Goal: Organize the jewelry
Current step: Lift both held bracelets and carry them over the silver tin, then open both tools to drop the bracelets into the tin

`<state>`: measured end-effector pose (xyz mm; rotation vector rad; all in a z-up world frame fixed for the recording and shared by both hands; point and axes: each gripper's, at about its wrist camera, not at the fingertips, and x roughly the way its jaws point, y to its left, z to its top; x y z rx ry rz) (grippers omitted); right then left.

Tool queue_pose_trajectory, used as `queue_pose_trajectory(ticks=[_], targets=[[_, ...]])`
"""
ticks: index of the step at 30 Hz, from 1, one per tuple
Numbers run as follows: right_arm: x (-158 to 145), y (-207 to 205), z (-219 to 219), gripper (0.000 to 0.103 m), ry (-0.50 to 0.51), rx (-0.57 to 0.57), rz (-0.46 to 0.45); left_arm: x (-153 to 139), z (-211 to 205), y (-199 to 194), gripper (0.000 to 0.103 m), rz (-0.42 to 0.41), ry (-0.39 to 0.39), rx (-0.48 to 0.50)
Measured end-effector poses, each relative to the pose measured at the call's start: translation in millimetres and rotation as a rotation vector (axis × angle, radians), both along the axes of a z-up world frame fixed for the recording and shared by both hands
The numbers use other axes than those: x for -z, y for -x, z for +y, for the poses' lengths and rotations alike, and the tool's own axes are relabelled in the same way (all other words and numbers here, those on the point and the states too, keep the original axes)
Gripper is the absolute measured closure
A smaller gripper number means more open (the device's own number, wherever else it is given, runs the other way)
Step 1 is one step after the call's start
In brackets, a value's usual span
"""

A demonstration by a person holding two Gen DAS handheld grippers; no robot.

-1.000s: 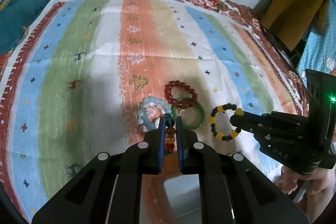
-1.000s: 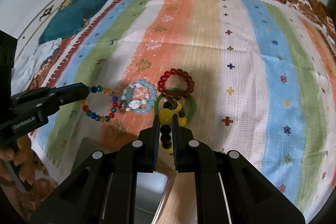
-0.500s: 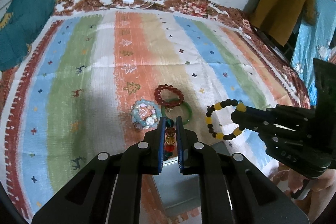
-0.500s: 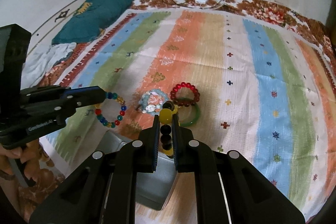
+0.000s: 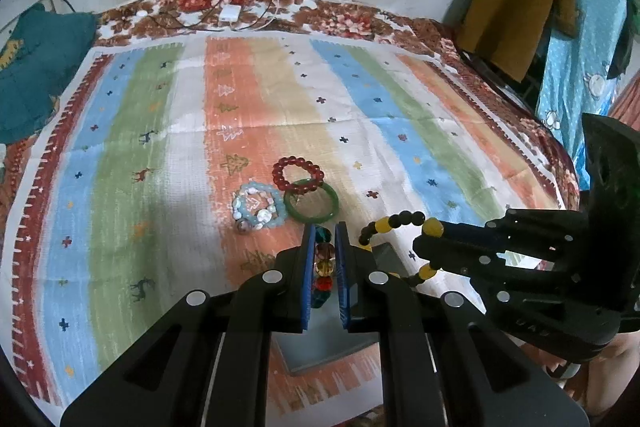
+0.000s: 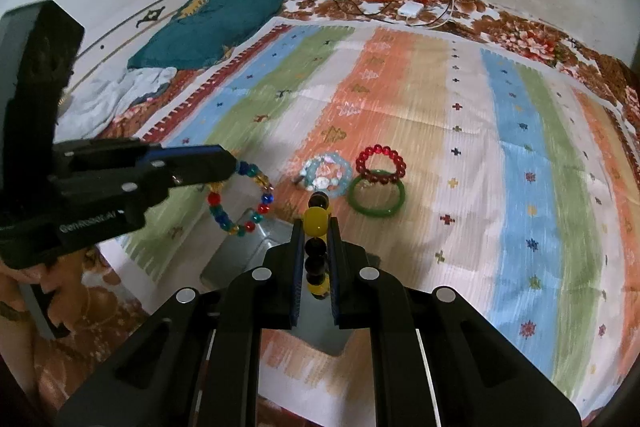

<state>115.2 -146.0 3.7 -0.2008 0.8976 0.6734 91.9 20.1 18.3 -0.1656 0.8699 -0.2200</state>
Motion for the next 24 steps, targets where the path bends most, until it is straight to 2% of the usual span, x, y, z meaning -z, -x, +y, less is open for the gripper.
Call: queue_pose_trajectory(ticks=[8,12,18,19,20,21,23,24], targets=[[7,12,1,0.091,0.03,-0.007,-0.009,5,-9,12,0.094,0.002,-0.033,0.012],[9,12,0,0.091,0.005,-0.012,0.023,8,-11,14,0.094,0.02,0.004,0.029],[13,6,-3,0.09,-0.016,-0.008,0.066,12,-14,14,0.092,0.034,-0.007,0.027],[13,5,-3,0.08,-0.017,0.0,0.072,13,-12,13,0.089,0.038,-0.013,0.009],[14,3,-4,0.07,-0.016,0.01,0.073,14,-11,12,0.078,0.041,-0.016,-0.005],[13,2,-6,0.054,-0.018,0.02,0.064,14,-7,11,0.072,0.042,-0.02,-0.02],[10,-1,-8,0.052,-0.012,0.038,0.037,14,-1,10,0.068,0.042,-0.026,-0.045],[9,-3,-10,0.051,-0.011,0.049,0.035,13,2,9,0.062,0.041,-0.029,-0.06]])
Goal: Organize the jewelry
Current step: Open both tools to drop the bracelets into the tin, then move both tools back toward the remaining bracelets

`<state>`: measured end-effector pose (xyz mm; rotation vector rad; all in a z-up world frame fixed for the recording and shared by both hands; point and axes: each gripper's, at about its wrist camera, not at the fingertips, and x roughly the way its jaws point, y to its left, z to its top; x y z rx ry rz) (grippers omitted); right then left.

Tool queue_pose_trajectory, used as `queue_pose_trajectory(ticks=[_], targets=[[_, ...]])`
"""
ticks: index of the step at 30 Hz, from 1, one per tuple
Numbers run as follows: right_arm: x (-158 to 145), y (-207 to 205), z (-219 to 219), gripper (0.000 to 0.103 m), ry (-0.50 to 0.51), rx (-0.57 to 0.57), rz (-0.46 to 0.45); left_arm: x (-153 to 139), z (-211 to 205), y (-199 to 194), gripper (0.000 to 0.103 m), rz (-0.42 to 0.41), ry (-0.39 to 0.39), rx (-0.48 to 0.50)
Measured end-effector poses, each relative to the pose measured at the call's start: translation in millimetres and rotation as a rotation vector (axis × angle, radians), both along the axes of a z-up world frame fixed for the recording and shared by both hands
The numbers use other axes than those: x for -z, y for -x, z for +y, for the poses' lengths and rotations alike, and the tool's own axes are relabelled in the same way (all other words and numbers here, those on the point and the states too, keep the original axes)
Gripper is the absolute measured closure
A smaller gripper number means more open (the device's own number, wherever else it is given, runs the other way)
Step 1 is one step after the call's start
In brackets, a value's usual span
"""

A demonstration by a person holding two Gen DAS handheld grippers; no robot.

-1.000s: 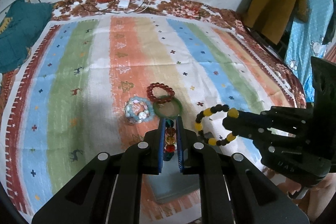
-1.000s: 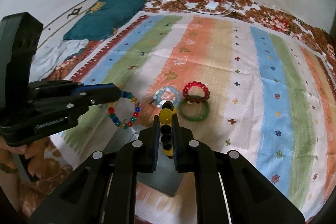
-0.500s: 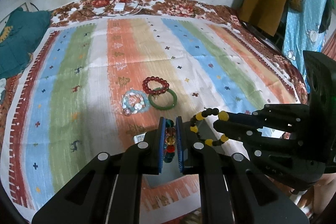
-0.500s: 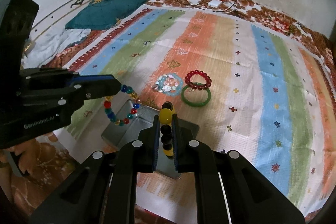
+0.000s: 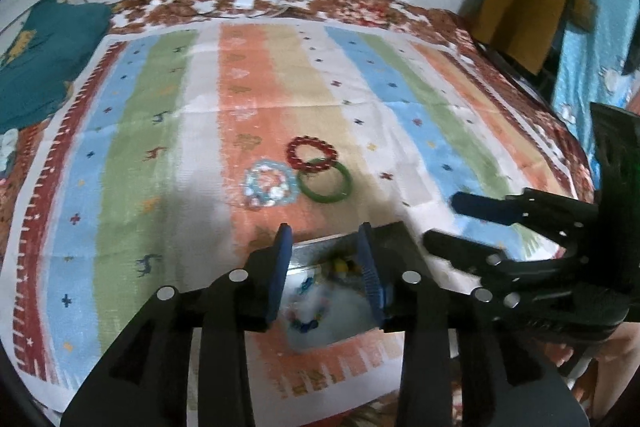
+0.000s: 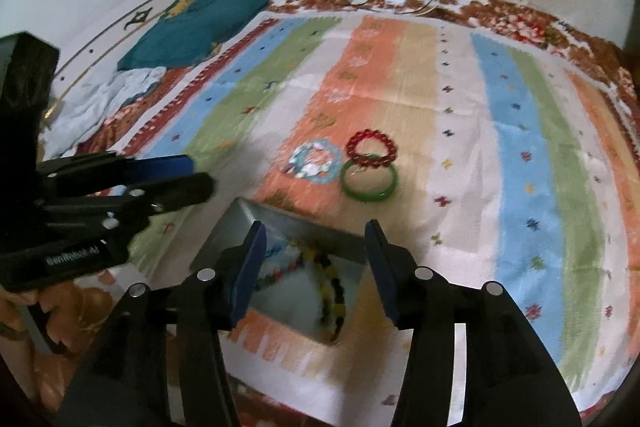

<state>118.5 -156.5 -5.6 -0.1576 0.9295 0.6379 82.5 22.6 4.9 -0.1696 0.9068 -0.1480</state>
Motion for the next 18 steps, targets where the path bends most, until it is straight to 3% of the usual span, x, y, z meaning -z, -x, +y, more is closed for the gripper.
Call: queue_pose_trajectory(ticks=[6,18], targets=[[4,-20,-10,0.038,0.018,0.062,0.007,0,20,-7,0.032,-0.005,-0.014,-0.084],[11,-48,-7,0.026,0.05,0.116,0.003,22,44,-31,0.011,0.059,-0.017,-0.168]])
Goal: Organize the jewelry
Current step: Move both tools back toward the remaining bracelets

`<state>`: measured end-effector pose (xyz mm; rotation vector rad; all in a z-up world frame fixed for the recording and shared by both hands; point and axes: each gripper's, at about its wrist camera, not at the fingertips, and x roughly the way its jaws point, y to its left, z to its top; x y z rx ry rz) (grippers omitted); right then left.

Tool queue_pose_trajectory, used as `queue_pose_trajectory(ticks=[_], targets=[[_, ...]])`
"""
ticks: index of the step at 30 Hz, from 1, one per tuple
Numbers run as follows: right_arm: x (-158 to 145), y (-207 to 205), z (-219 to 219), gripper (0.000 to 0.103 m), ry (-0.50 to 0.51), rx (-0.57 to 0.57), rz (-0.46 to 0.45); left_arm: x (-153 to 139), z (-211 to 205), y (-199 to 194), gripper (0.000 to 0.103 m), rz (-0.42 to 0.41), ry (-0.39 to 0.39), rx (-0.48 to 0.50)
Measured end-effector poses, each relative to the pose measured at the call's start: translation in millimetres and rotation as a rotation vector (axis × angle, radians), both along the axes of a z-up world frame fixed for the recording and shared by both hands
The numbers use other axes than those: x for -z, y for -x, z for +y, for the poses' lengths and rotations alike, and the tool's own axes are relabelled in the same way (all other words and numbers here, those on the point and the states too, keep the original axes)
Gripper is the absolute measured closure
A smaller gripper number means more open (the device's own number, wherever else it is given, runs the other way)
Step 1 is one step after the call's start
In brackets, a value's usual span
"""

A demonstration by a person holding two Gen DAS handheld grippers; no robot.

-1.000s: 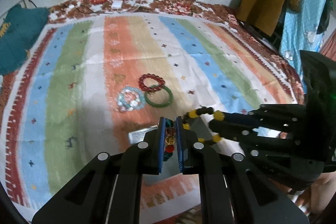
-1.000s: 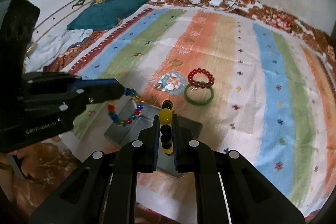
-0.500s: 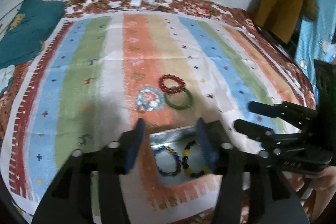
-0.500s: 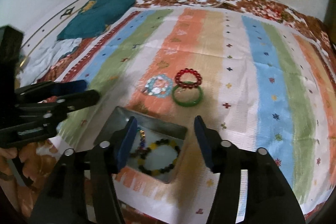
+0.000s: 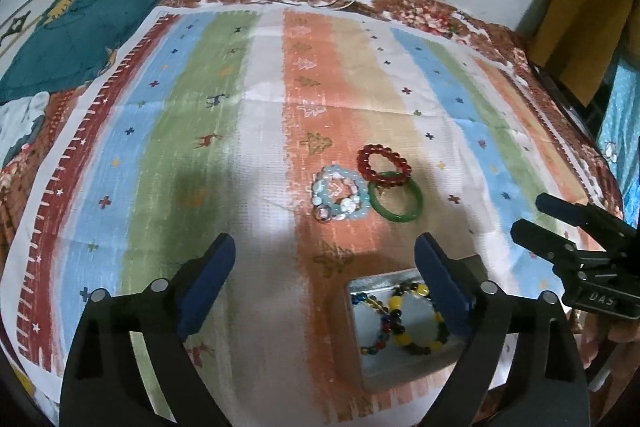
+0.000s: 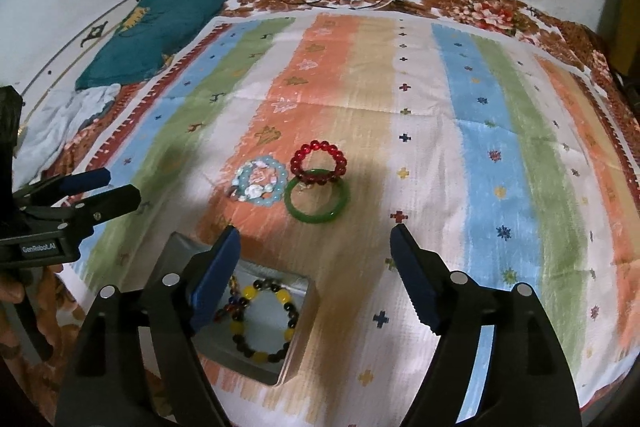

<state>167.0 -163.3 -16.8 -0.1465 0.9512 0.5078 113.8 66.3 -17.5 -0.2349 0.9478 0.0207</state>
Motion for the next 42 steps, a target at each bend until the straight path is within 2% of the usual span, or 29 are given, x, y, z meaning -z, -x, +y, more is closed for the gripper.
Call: queue_pose_trajectory(ticks=[4,11,20,34,42], targets=[[4,-8,3,0.025,0.013,0.009,0.002,5,1,-7,0.006,-0.007,0.014,0.007],[10,-24,3,0.025,0.003,0.03,0.032,21,5,-21,0.006,0.036,0.024,-0.001],[20,-44,9,0.025,0.015,0.05,0.05,30,17,-36,0.006,0.047,0.053,-0.015],[41,-70,18,0.025,0.046,0.059,0.102,53,20,-58,0.008,0.124,0.077,0.022],[56,-85,23,0.025,0.054,0.075,0.136,71,20,-69,0.022,0.182,0.084,0.045]])
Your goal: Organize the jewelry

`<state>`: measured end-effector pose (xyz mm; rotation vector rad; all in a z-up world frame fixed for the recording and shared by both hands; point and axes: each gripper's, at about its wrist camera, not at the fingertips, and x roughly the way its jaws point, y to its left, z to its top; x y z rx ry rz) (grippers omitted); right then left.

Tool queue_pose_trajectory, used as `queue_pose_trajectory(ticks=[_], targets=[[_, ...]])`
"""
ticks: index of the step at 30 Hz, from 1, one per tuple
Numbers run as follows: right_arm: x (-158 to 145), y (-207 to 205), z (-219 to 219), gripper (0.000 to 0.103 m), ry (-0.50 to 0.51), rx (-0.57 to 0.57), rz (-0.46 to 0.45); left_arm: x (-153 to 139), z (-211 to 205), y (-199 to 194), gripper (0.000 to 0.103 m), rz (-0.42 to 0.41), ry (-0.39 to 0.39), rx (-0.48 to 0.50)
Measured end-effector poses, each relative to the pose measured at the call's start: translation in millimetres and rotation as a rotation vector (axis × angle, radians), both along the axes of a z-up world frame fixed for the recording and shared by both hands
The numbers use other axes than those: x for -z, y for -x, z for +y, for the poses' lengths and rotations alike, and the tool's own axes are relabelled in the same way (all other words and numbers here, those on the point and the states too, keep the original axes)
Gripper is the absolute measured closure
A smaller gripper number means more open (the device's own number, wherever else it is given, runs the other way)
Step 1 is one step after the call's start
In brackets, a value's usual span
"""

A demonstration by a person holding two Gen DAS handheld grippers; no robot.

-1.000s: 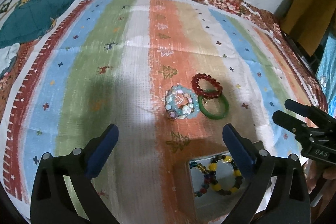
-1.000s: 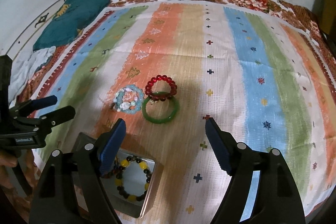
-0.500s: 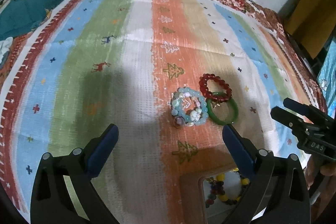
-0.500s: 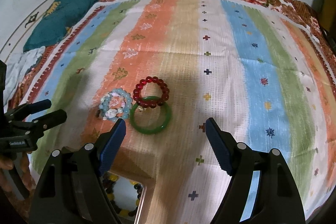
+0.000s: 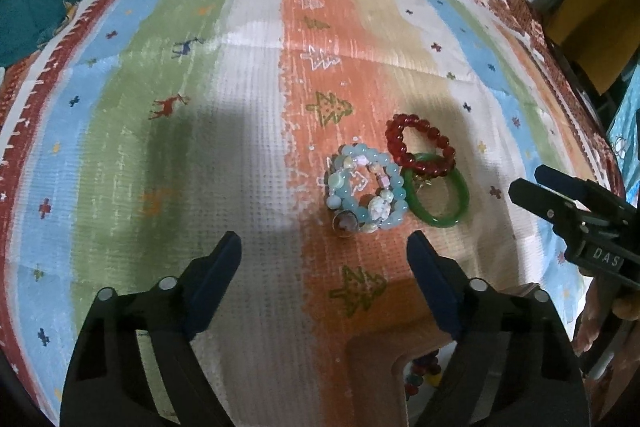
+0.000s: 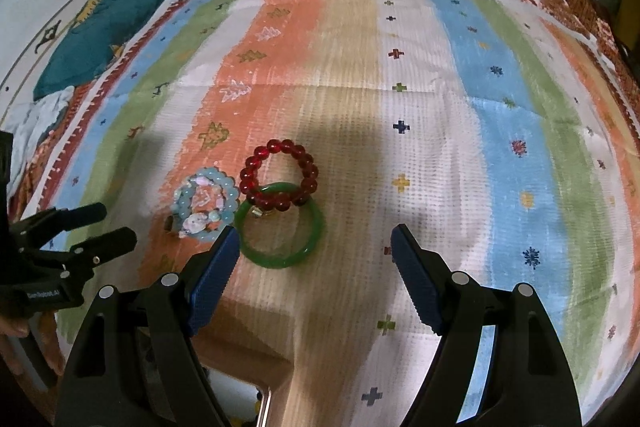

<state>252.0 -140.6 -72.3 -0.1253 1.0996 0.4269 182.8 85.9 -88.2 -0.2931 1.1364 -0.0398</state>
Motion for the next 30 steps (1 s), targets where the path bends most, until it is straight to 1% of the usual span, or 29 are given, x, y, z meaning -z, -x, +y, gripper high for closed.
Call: queue_pose_trajectory(ticks=[4,6,10,12,19,21,24,30], targets=[[7,-8,1,0.025,-0.006,0.004,0.022,5,2,-5,0.027,0.017,0.012,0.001],[11,-14,0,0.025,-0.005,0.017,0.028,8,3,-7,0.032,0.026,0.018,0.003],[19,-23,0,0.025,-0.009,0.031,0.045,14,2,-11,0.035,0.044,0.018,0.01],[21,-26,1,0.025,-0.009,0.033,0.049,14,1,-12,0.04,0.047,0.024,0.019],[34,-42,6,0.025,-0.007,0.042,0.086,17,-8,-18,0.045,0.052,0.022,0.056],[37,-46,7,0.025,-0.008,0.046,0.093,20,-9,-20,0.05,0.063,0.016,0.061],[42,-52,10,0.025,-0.001,0.046,0.098,24,-8,-23,0.053,0.074,0.012,0.061],[51,-60,15,0.025,0.002,0.044,0.122,26,-8,-28,0.053,0.076,0.006,0.07]])
